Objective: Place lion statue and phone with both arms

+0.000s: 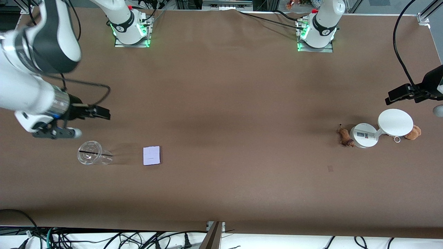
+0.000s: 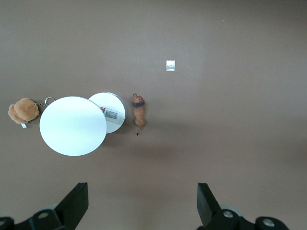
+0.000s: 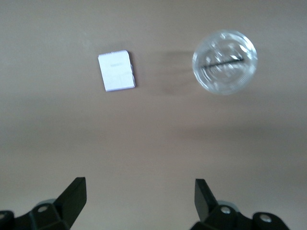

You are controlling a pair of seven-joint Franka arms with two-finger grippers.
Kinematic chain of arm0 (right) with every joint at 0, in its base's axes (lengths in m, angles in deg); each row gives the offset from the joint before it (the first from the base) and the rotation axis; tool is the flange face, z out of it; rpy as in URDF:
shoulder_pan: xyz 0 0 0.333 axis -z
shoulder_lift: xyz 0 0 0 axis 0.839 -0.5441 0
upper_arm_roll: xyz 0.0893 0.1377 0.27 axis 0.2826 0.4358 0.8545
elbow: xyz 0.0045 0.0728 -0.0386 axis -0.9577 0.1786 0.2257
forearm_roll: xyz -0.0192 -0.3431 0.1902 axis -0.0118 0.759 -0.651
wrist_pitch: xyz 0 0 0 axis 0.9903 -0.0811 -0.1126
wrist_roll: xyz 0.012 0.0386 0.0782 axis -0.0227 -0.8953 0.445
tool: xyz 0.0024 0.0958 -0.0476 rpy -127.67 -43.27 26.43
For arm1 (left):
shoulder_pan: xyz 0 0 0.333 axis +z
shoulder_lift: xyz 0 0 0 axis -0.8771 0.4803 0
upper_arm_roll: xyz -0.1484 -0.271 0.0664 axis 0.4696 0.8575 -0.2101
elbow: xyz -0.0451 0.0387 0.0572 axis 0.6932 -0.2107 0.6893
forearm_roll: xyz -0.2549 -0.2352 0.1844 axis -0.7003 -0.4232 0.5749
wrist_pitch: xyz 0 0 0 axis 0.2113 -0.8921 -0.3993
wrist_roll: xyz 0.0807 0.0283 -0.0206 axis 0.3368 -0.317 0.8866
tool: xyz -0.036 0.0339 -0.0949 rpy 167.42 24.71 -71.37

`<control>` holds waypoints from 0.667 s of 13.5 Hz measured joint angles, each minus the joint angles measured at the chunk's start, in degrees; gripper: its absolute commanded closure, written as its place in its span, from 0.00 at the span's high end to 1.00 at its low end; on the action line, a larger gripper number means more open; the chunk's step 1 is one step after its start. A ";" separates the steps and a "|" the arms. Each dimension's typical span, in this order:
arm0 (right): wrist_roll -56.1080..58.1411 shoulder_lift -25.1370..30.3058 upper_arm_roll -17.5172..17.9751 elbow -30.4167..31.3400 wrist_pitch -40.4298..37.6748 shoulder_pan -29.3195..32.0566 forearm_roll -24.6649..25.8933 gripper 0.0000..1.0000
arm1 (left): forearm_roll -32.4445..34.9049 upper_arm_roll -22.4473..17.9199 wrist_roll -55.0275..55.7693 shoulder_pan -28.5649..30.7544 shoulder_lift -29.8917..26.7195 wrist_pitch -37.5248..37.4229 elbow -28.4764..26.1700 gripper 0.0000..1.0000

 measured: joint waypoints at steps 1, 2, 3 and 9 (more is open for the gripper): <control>0.00 1.41 -0.94 0.04 -2.25 0.02 0.00 1.00 | 0.00 -0.01 0.00 0.01 0.01 0.00 0.00 1.00; 0.00 2.40 -1.64 0.11 -3.64 0.03 0.00 1.00 | 0.00 -0.01 0.00 0.01 0.01 0.00 0.00 1.00; 0.00 3.06 -2.00 0.28 -4.37 0.04 0.00 1.00 | 0.00 -0.01 0.00 0.01 0.01 -0.01 0.00 1.00; -0.06 7.40 -3.21 2.99 -7.57 0.03 0.18 1.00 | 0.01 -0.12 0.00 0.08 0.35 -0.04 0.02 1.00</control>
